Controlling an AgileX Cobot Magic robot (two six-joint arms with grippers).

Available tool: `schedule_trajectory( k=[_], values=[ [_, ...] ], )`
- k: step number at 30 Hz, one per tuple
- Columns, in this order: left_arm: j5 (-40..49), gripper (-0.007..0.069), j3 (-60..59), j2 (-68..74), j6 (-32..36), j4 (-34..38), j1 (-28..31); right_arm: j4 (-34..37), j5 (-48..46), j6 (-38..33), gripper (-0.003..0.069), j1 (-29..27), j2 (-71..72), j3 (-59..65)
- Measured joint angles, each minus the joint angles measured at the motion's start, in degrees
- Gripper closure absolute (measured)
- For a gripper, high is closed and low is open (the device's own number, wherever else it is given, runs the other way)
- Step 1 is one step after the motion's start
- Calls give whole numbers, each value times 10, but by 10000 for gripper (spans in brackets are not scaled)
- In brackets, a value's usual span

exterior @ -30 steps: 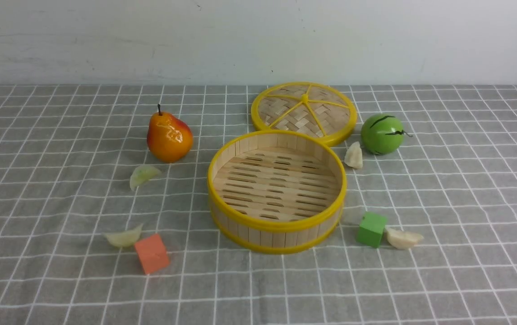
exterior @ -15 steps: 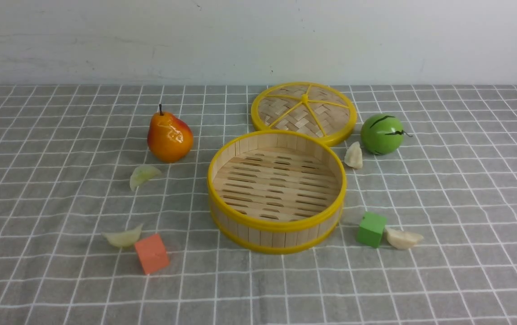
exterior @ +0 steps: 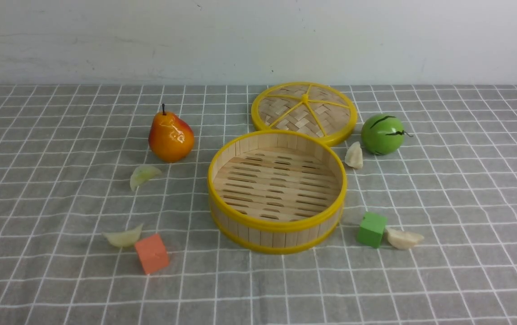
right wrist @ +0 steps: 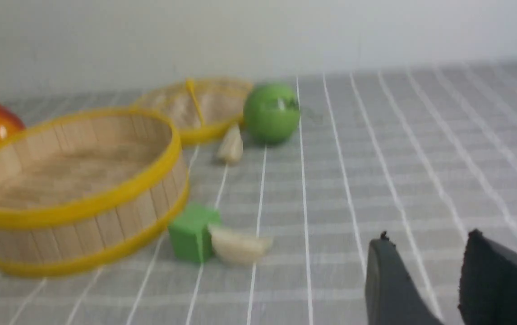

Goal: Put the dumplings into the steamer on the table with the grey tablecloth.
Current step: 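Reach for and grasp a dumpling on the table with the left gripper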

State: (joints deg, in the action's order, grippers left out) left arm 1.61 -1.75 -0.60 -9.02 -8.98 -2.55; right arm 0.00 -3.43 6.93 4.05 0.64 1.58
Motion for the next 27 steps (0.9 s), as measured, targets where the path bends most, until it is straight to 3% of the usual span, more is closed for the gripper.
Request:
schedule_trajectory(
  k=[7, 9, 11, 15, 19, 23, 27],
  values=[
    [-182, 387, 0, 0, -16, -3, 0, -75, 228, 27, 419, 0, 0, 0],
    [-229, 387, 0, 0, -47, 0, 0, -79, 277, 47, 419, 0, 0, 0],
    [-317, 387, 0, 0, -125, 1, 0, -84, 384, 93, 419, 0, 0, 0],
    [-384, 388, 3, 0, -217, 15, 0, -86, 452, 164, 419, 0, 0, 0],
    [-302, 458, 83, 15, -248, 18, 0, -61, 441, 197, 419, 0, -1, -29],
    [-144, 627, 260, 122, -250, -10, 0, -20, 327, 173, 419, 0, -62, -138],
    [-69, 638, 364, 271, -251, -32, 0, -17, 208, 130, 419, 0, -159, -212]
  ],
)
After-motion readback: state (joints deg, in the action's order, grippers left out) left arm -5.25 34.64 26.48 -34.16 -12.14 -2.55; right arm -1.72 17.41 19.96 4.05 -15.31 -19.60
